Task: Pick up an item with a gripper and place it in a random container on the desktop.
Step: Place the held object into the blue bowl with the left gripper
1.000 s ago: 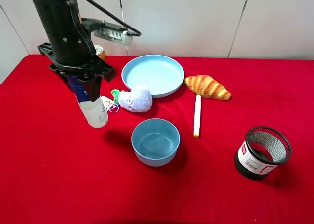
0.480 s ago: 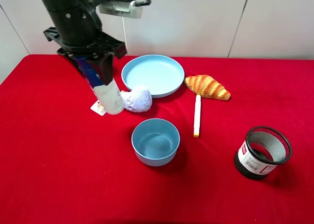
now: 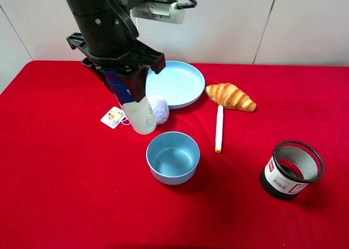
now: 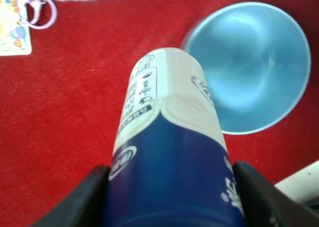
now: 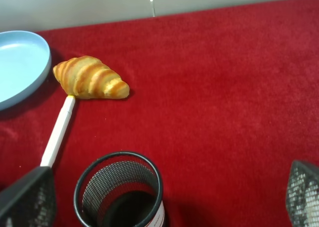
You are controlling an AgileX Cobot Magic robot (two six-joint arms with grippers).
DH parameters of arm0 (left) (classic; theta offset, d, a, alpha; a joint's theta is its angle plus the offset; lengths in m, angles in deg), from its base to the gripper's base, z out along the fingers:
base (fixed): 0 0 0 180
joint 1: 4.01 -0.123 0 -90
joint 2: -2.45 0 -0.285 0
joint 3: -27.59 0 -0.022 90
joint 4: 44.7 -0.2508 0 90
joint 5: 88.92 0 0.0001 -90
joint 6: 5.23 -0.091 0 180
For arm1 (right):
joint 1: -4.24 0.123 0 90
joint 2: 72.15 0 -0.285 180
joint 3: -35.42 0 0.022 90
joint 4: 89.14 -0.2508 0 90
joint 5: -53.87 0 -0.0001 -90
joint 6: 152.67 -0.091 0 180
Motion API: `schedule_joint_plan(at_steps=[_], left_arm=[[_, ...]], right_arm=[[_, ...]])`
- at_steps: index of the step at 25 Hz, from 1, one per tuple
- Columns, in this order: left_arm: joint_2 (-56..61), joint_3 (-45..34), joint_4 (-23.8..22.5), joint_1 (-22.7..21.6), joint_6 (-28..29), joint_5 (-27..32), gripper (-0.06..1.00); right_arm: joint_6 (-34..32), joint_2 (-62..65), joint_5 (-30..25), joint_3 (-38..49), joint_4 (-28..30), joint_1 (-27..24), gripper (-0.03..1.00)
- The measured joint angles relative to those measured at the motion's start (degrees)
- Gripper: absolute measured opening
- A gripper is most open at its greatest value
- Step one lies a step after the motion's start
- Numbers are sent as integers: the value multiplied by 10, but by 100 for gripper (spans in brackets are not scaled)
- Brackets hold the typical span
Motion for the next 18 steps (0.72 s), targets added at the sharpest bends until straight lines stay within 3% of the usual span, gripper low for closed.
schedule_joint_plan(at_steps=[18], left_arm=[[2,0,-24,78,39,-9,51]], right_arm=[[0,0,0,0,0,0,69]])
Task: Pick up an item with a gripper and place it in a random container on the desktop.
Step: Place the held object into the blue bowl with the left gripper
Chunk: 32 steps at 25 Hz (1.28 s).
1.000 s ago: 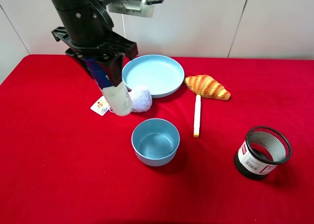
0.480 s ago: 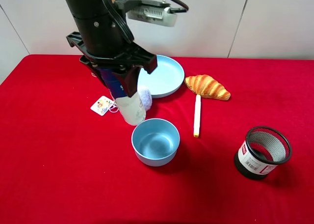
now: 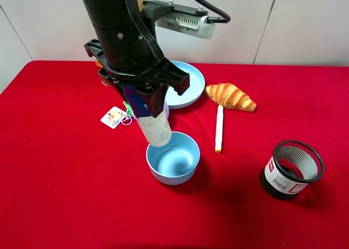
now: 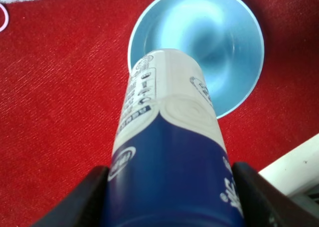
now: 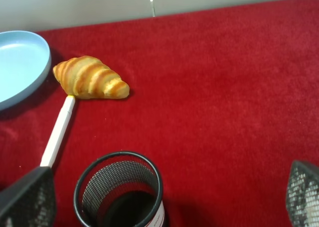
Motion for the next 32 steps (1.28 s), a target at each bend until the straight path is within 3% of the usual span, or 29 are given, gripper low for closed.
schedule_joint_plan(at_steps=[12,32], left_arm=[[-42,0,0,28,11,-17,51],[-126,-3,10,28,11,-73,51]], right_arm=[[0,0,0,0,0,0,69],[0,0,0,0,0,0,69]])
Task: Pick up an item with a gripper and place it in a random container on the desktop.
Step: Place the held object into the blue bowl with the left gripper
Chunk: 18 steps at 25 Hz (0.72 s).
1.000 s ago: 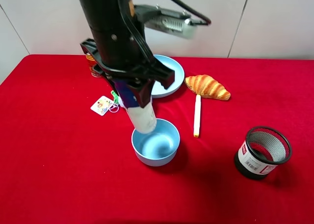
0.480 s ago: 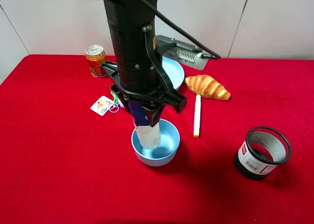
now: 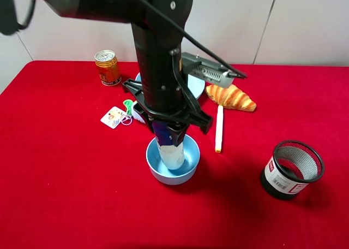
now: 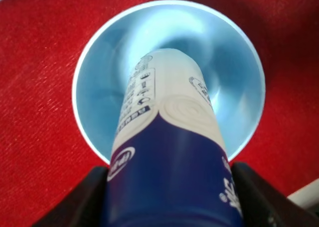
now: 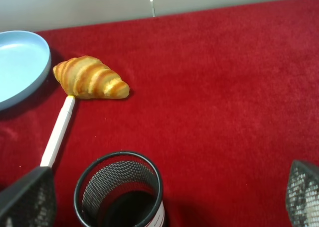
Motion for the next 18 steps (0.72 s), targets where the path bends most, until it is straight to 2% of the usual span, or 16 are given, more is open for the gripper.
schedule_joint_plan(at_steps=[18], left_arm=[[-21,3,-7,15,0,-6,51]], right_arm=[[0,0,0,0,0,0,69]])
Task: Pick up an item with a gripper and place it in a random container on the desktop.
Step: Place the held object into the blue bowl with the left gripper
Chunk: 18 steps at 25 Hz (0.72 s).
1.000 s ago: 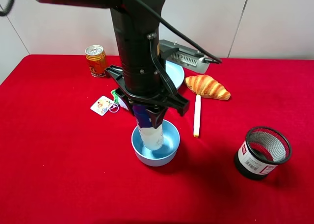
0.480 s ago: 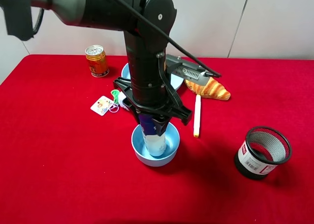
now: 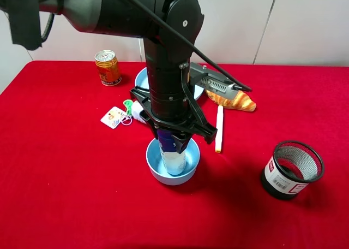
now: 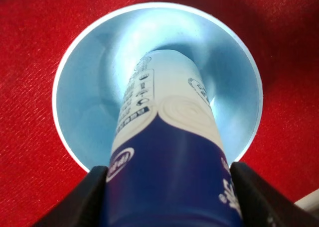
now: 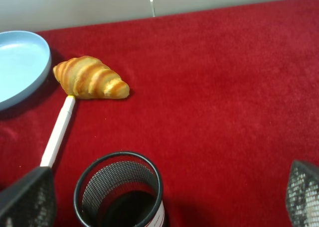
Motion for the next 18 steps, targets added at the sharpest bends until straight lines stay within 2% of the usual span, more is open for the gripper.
schedule_joint_plan(at_steps=[6,12,18], left_arm=[[-2,0,0,2,-10,-11,62],[-2,0,0,2,-17,-13,94],[-2,0,1,2,-18,-13,99]], right_arm=[[0,0,0,0,0,0,69],[0,0,0,0,0,0,69],[0,0,0,0,0,0,69]])
